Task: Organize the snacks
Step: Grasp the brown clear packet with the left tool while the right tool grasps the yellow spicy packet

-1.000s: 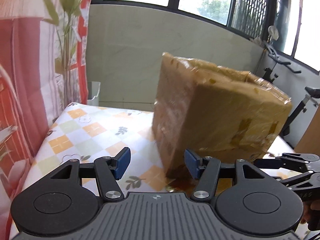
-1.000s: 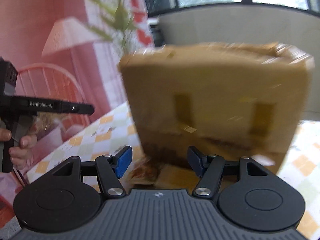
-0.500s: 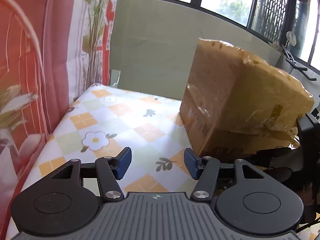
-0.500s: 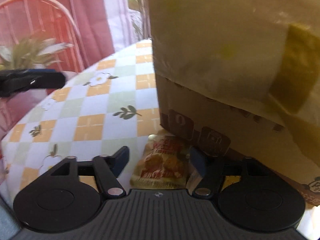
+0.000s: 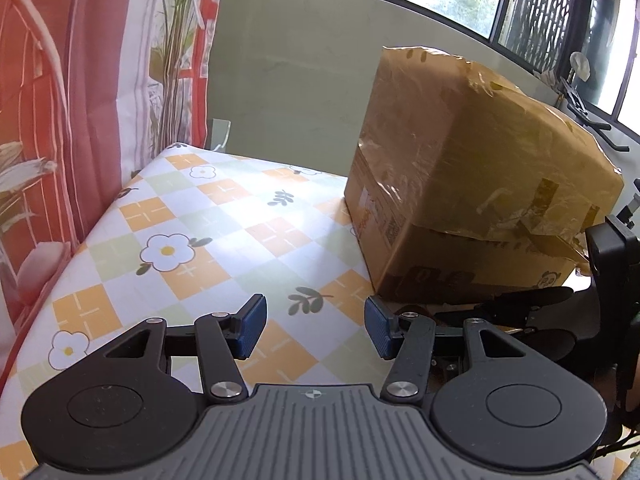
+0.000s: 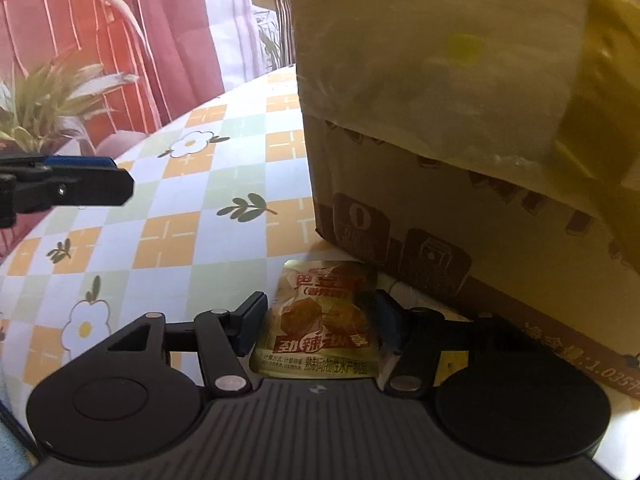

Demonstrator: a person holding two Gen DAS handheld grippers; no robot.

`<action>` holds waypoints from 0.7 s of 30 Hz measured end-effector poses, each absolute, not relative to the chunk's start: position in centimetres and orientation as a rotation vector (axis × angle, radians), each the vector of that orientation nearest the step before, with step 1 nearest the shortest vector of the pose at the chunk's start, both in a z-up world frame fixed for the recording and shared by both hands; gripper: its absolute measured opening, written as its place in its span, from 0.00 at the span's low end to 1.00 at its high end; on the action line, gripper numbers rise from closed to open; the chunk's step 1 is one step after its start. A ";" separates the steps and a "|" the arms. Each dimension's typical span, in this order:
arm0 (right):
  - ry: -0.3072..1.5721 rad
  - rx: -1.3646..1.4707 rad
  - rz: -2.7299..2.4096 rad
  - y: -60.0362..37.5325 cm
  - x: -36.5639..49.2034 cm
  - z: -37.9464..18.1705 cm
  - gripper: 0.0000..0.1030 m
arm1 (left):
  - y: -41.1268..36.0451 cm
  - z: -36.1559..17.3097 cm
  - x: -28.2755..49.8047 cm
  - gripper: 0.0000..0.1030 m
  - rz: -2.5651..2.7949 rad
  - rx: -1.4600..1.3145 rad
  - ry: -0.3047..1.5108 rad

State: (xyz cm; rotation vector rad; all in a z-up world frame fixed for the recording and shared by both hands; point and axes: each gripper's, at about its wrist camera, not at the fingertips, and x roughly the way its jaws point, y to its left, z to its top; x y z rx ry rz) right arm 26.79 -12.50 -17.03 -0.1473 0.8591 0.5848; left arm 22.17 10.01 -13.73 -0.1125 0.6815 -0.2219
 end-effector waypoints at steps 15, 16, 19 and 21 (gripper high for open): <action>0.651 -0.177 0.601 -18.6 19.3 -15.3 0.54 | 5.6 -14.4 21.7 0.55 -0.261 -0.068 0.771; 0.647 -0.178 0.587 -19.2 19.0 -15.4 0.54 | 5.0 -14.6 21.8 0.55 -0.267 -0.067 0.783; 0.642 -0.157 0.539 -21.3 18.6 -15.9 0.54 | 3.1 -15.6 21.9 0.55 -0.268 -0.064 0.812; 0.640 -0.143 0.505 -22.6 18.4 -16.3 0.54 | 1.8 -16.3 22.1 0.55 -0.249 -0.068 0.829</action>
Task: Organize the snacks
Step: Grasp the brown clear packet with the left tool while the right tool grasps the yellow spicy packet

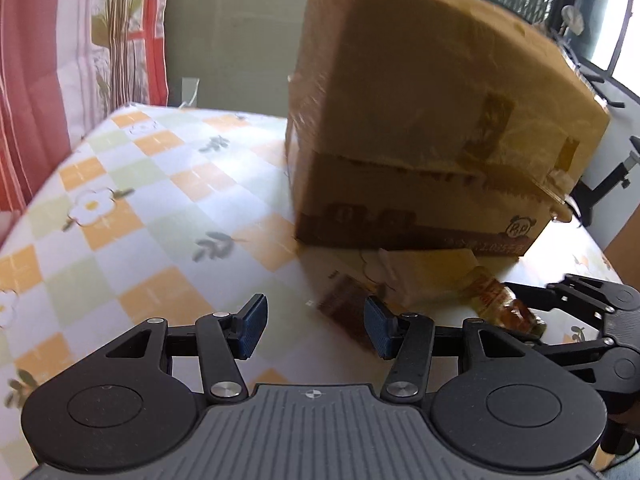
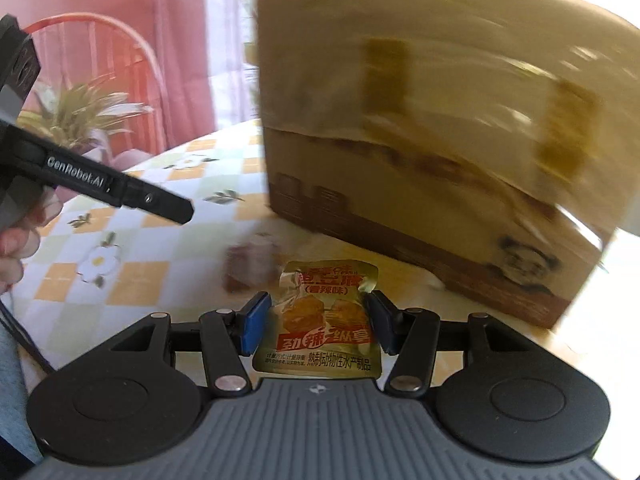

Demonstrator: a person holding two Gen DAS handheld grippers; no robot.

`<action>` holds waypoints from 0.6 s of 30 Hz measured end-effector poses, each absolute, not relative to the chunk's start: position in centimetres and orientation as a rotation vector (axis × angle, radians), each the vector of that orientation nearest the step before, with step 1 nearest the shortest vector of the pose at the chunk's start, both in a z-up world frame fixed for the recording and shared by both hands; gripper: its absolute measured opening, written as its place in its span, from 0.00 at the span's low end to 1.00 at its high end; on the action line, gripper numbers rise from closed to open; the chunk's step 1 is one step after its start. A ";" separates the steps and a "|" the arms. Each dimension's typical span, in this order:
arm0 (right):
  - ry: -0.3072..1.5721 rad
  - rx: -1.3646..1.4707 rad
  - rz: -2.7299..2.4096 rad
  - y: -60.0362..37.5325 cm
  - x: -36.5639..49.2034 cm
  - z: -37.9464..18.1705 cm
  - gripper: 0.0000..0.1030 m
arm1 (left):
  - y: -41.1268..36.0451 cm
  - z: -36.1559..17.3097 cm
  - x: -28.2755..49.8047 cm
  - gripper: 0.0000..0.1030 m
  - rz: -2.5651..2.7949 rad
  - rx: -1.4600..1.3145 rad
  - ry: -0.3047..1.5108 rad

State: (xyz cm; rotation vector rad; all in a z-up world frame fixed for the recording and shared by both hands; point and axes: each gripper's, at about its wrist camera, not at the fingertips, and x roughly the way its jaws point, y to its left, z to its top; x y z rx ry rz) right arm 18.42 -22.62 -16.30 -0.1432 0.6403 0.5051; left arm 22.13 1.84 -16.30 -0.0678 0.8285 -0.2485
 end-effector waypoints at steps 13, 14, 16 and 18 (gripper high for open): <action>0.617 -0.053 0.388 -27.9 18.0 -17.9 0.54 | -2.6 -19.3 26.1 0.56 -0.004 -0.089 0.885; 0.610 -0.045 0.388 -28.1 17.9 -17.8 0.54 | -2.8 -19.2 26.1 0.59 0.002 -0.087 0.884; 0.598 -0.051 0.397 -28.2 17.8 -17.7 0.54 | -3.3 -19.3 26.1 0.62 0.006 -0.076 0.881; 0.602 -0.057 0.411 -28.1 17.9 -17.8 0.54 | -3.6 -19.2 26.2 0.62 0.017 -0.063 0.880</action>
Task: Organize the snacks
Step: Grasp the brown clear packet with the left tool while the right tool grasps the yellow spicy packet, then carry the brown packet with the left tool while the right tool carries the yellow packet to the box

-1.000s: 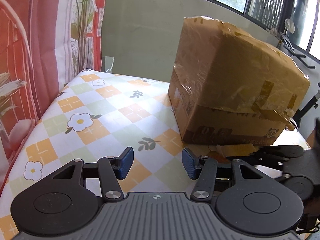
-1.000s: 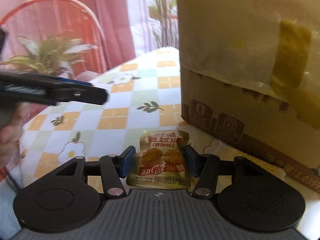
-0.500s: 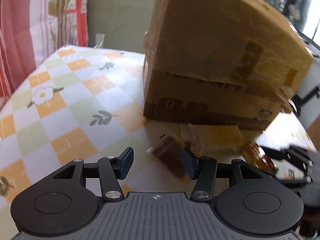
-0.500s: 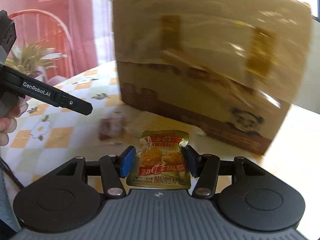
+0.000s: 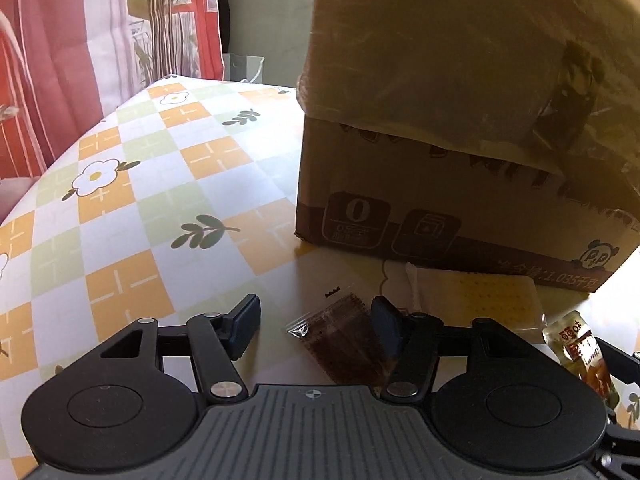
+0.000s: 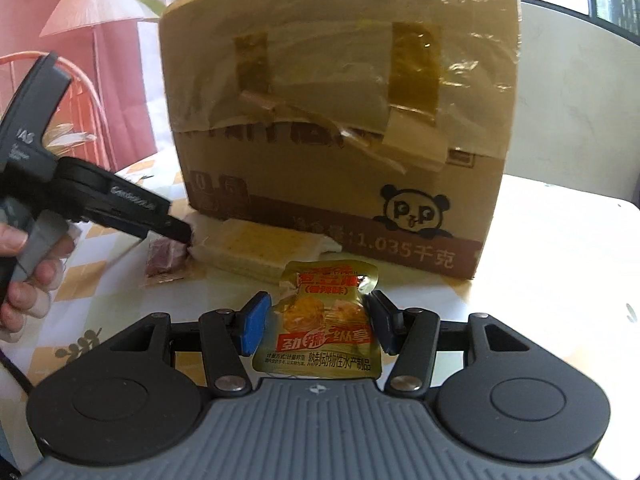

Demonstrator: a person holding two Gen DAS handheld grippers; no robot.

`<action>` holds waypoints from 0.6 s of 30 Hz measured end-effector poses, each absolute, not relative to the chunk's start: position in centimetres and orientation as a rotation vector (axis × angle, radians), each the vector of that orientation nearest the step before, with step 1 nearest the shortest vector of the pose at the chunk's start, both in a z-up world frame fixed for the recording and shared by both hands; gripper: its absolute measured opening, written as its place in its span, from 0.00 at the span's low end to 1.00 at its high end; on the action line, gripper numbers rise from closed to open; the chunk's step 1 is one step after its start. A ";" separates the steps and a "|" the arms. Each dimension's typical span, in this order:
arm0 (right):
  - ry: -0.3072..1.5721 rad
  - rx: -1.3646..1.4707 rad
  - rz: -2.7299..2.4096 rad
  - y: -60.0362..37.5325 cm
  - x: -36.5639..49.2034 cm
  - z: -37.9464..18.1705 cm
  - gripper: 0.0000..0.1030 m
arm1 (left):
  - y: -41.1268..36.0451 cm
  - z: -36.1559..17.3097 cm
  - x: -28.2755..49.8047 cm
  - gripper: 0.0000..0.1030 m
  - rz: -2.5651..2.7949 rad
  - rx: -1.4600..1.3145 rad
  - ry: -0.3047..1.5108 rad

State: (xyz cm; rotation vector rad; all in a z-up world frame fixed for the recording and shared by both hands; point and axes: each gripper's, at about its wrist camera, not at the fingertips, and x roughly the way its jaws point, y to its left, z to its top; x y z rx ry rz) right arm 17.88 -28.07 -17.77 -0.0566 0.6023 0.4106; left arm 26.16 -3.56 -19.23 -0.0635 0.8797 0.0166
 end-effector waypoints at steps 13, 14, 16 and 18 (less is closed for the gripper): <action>0.603 -0.015 0.420 -28.4 17.8 -17.9 0.54 | -4.7 -19.9 24.5 0.79 -0.021 0.045 0.895; 0.603 -0.010 0.419 -28.5 17.8 -17.9 0.54 | -4.5 -19.9 24.2 0.79 -0.028 0.047 0.890; 0.605 -0.001 0.417 -28.6 17.9 -18.0 0.54 | -3.9 -20.0 23.7 0.78 -0.043 0.053 0.878; 0.609 0.001 0.418 -28.6 17.9 -18.0 0.54 | -3.6 -20.0 23.5 0.76 -0.046 0.050 0.872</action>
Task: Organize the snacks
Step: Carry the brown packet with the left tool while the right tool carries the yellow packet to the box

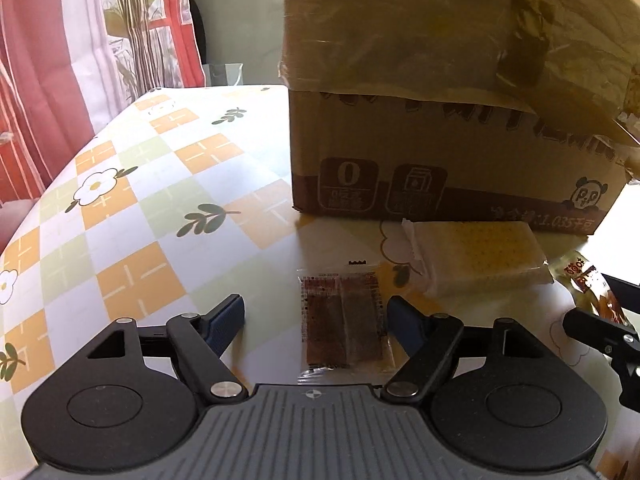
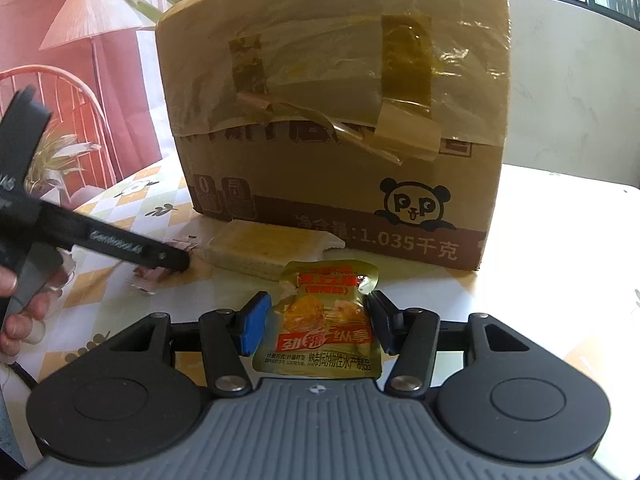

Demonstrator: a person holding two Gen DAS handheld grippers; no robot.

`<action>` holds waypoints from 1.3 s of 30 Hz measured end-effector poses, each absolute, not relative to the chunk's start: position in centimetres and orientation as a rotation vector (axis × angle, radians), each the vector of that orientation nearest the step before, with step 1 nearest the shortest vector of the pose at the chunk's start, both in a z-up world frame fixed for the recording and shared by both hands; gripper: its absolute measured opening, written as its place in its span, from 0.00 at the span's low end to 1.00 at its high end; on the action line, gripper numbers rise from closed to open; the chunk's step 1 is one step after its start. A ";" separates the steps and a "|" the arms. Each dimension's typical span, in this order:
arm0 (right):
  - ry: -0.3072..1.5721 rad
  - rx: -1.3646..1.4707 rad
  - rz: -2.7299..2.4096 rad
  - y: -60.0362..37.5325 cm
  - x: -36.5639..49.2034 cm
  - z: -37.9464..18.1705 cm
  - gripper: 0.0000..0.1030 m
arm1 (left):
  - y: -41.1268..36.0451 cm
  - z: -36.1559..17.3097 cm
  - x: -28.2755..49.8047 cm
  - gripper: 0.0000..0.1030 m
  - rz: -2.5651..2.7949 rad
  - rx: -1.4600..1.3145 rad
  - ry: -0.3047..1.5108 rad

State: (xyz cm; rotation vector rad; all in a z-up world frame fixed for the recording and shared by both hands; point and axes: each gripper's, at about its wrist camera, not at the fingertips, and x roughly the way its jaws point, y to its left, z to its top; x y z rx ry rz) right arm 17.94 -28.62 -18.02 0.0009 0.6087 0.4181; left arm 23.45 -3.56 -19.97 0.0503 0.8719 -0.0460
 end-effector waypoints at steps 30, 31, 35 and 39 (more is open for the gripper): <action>0.531 -0.012 0.478 -29.2 15.0 -14.5 0.54 | -4.3 -11.1 17.9 0.39 -0.284 0.032 0.643; 0.513 -0.007 0.482 -29.4 14.8 -13.5 0.54 | -4.4 -10.2 17.8 0.39 -0.299 0.039 0.620; 0.391 -0.001 0.495 -30.4 14.5 -9.1 0.54 | -4.5 -5.7 18.2 0.39 -0.369 0.026 0.517; 0.248 -0.060 0.495 -30.7 16.1 -3.9 0.54 | -5.4 -1.3 20.5 0.39 -0.407 0.029 0.415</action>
